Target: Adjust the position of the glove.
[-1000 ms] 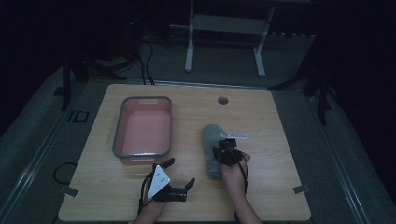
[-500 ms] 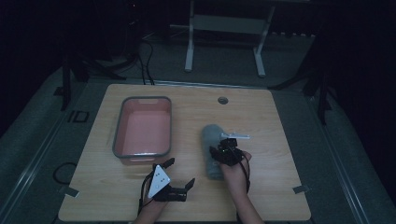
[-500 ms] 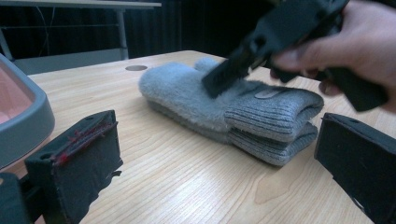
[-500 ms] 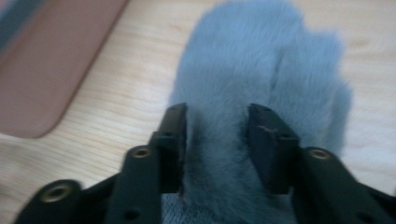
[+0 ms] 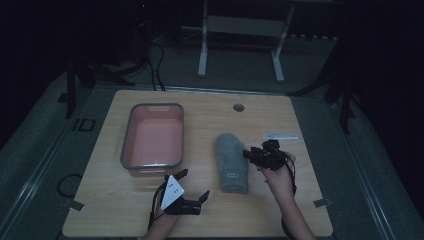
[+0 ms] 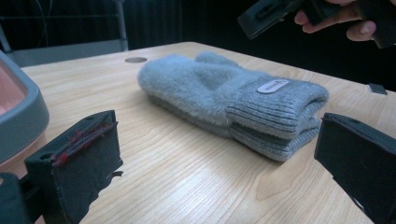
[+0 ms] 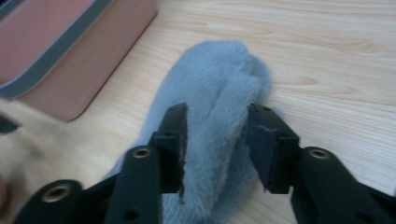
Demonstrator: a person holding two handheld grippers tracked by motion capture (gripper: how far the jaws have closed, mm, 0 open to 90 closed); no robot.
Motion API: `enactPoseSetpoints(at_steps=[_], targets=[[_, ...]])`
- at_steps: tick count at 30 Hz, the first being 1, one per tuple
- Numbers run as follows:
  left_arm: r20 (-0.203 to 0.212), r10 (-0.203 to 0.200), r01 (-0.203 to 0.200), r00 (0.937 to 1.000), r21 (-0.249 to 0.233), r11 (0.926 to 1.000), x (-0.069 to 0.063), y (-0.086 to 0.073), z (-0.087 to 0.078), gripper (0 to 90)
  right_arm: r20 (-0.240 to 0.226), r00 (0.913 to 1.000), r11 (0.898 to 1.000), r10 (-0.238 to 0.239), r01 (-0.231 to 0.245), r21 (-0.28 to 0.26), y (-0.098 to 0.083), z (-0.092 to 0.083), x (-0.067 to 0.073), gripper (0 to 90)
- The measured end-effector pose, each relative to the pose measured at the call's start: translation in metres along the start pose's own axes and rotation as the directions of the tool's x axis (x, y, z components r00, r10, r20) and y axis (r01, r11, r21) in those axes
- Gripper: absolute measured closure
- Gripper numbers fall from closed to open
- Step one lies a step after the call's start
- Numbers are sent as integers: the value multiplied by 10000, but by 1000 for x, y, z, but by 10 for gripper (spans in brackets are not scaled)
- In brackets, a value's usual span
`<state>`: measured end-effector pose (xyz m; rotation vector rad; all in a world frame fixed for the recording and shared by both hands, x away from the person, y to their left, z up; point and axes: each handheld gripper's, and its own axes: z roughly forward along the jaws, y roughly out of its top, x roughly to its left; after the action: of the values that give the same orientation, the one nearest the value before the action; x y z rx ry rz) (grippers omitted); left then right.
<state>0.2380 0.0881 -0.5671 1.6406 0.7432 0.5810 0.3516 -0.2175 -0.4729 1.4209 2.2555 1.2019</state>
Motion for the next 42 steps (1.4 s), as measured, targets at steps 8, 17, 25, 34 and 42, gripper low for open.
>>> enactPoseSetpoints(at_steps=[8, 17, 25, 34, 42], targets=[[-55, 3, -3, 10000, -55, 10000, 0, 0, 0, 5, 168, 9994, 9994, -299, 295, 204, -17, 10, -4, 503], [-9, 15, -15, 10000, -139, 9999, -1, -1, -1, 5, 159, 9997, 9964, -188, 175, 829, -24, 39, -4, 655], [-17, 1, -1, 10000, -147, 9999, -1, -1, -1, 5, 226, 9994, 9995, -261, 256, 208, -19, 26, 7, 881], [-38, 20, -21, 10000, -143, 9999, -1, -1, -1, 5, 194, 9991, 9990, 385, -389, 232, -25, 15, 0, 874], [-94, -64, 63, 9999, -92, 9999, 0, 0, -1, 5, 715, 9963, 9948, 486, -547, 862, -42, 27, -13, 853]])
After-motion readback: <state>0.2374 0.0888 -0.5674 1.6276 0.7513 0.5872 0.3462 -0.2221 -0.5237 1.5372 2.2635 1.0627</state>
